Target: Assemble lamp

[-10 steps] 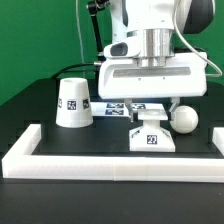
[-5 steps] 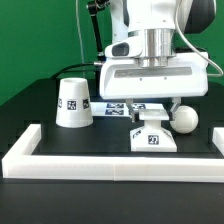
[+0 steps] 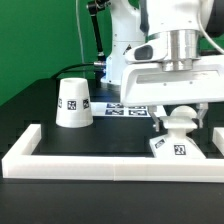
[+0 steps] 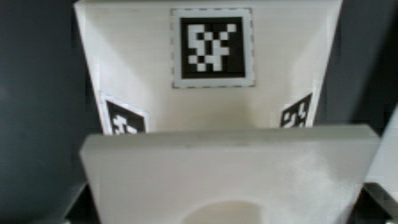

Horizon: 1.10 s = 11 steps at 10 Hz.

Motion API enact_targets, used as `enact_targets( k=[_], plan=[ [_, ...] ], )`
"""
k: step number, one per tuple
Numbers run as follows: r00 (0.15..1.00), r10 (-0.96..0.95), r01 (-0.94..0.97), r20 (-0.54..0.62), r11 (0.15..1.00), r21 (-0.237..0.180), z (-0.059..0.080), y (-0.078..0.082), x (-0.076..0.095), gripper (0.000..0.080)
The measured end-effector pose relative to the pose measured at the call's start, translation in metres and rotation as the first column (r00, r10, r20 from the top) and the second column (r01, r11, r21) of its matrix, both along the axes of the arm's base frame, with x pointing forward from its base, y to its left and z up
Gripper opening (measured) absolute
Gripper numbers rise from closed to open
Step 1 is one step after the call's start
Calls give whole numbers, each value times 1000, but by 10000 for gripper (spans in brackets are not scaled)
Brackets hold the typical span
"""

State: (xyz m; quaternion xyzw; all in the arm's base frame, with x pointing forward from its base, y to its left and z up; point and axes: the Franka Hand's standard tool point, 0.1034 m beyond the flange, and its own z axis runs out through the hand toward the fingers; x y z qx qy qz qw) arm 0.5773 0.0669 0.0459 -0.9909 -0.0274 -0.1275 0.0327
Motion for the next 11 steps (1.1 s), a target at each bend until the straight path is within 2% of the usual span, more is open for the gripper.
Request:
enact_targets(
  k=[2, 5, 11],
  plan=[
    [1000, 15, -15, 20, 1000, 4, 0, 13, 16, 537],
    [999, 3, -3, 32, 1000, 19, 1, 34, 25, 537],
    [999, 0, 0, 41, 1000, 7, 2, 32, 33, 537]
  ],
)
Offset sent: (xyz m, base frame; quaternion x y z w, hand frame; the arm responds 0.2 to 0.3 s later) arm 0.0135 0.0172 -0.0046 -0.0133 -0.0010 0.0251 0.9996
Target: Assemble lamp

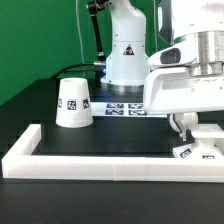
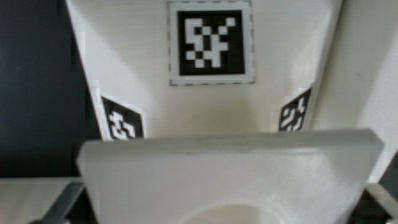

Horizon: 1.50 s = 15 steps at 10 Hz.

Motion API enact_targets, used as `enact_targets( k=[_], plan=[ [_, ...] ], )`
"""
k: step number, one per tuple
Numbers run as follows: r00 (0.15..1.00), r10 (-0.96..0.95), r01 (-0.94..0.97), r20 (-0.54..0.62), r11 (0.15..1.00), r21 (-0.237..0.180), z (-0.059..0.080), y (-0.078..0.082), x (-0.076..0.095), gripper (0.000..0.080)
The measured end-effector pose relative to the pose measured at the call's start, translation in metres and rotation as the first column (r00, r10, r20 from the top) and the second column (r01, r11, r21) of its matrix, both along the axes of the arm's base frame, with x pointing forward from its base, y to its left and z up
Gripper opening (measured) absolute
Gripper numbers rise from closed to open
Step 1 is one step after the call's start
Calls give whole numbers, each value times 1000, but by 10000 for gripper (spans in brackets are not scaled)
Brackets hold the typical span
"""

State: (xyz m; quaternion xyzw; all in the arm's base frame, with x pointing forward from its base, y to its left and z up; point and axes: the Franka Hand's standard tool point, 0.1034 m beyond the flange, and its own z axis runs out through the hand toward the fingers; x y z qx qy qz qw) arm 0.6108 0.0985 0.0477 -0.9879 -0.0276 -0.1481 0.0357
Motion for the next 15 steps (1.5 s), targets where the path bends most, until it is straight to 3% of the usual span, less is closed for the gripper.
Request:
enact_targets(
  k=[1, 2, 3, 5, 9, 11, 12, 13, 15],
  plan=[
    [1000, -1, 1, -1, 1000, 1, 2, 0, 0, 604],
    [1000, 0, 0, 2, 1000, 2, 6, 0, 1, 604],
    [1000, 1, -1, 5, 1000, 2, 10, 1, 1, 688],
    [1000, -10, 10, 9, 1000, 8, 18, 2, -3, 696],
    [998, -60, 61, -16, 998, 13, 49, -10, -55, 699],
    [995, -94, 95, -38, 995, 18, 50, -17, -77, 699],
    [990, -131, 132, -50, 991, 24, 50, -28, -85, 699],
    [986, -161, 163, -51, 986, 27, 47, -43, -89, 699],
    [986, -160, 161, -54, 987, 26, 46, -42, -90, 699]
  ],
)
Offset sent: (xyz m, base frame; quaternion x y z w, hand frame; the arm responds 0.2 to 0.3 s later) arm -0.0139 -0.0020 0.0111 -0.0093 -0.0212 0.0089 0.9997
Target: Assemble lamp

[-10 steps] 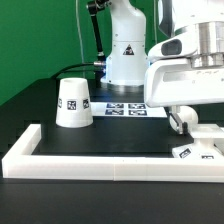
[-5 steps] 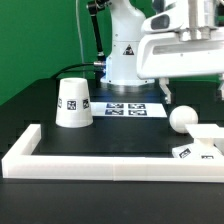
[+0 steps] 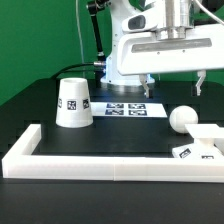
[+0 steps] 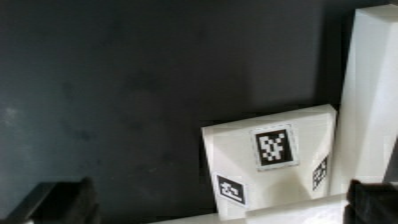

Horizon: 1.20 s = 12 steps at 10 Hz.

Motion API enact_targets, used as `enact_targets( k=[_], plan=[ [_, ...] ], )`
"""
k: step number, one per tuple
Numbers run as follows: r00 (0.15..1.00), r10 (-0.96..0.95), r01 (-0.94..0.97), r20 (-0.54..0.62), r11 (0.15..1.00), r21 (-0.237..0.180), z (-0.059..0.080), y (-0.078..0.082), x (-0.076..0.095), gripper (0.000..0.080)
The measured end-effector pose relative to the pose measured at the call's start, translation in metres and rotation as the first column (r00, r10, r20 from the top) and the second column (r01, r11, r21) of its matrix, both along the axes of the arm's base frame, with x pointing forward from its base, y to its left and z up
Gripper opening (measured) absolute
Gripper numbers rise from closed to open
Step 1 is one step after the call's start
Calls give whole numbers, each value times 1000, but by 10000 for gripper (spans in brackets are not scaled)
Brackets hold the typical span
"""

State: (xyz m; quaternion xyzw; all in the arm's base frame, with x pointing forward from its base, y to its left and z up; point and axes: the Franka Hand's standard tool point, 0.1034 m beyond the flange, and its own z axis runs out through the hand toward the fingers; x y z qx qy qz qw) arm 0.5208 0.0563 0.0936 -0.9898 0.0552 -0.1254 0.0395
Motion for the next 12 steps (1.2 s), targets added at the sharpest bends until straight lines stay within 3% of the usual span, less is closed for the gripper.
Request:
enact_targets(
  k=[2, 5, 7, 9, 11, 12],
  plan=[
    [1000, -1, 1, -1, 1000, 0, 0, 0, 0, 699],
    [976, -197, 203, -93, 978, 54, 1, 14, -18, 699],
    [965, -235, 242, -114, 968, 61, -3, 23, -23, 699],
    [967, -231, 238, -107, 970, 54, -12, 21, -31, 699],
    [967, -223, 230, -121, 972, 52, -12, 21, -32, 699],
    [957, -194, 208, -215, 977, 45, -14, 19, -37, 699]
  ],
)
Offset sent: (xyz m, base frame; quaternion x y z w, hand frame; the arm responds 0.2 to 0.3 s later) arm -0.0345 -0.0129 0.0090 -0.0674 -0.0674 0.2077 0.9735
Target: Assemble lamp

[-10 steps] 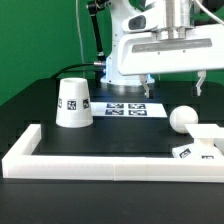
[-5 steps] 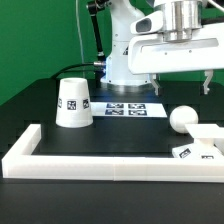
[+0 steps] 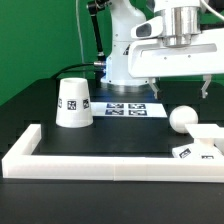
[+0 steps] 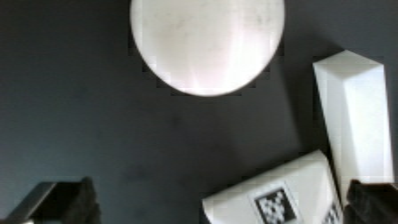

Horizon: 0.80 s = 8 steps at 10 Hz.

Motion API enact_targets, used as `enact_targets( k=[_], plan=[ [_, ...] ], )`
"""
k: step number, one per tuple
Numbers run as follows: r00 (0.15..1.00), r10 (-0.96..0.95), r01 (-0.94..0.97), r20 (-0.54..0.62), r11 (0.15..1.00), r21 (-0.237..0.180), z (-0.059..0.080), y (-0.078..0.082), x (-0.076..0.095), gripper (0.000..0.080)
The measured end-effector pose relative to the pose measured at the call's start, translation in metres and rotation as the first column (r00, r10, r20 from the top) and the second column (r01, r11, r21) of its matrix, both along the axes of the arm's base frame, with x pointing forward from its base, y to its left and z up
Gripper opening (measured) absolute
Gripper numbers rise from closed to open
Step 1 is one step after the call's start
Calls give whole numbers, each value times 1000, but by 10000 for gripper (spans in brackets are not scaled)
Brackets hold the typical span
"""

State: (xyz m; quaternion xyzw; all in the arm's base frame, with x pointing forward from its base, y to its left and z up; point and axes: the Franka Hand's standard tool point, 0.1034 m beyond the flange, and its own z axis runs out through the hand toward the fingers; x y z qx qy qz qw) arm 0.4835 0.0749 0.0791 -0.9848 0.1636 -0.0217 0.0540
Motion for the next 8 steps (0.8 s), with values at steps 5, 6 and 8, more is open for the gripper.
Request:
enact_targets(
  k=[5, 6, 8],
  plan=[
    [966, 41, -28, -255, 998, 55, -8, 8, -11, 699],
    [957, 46, -29, -288, 998, 64, -10, 9, -9, 699],
    [904, 76, -37, -421, 994, 100, -10, 15, -13, 699]
  ],
)
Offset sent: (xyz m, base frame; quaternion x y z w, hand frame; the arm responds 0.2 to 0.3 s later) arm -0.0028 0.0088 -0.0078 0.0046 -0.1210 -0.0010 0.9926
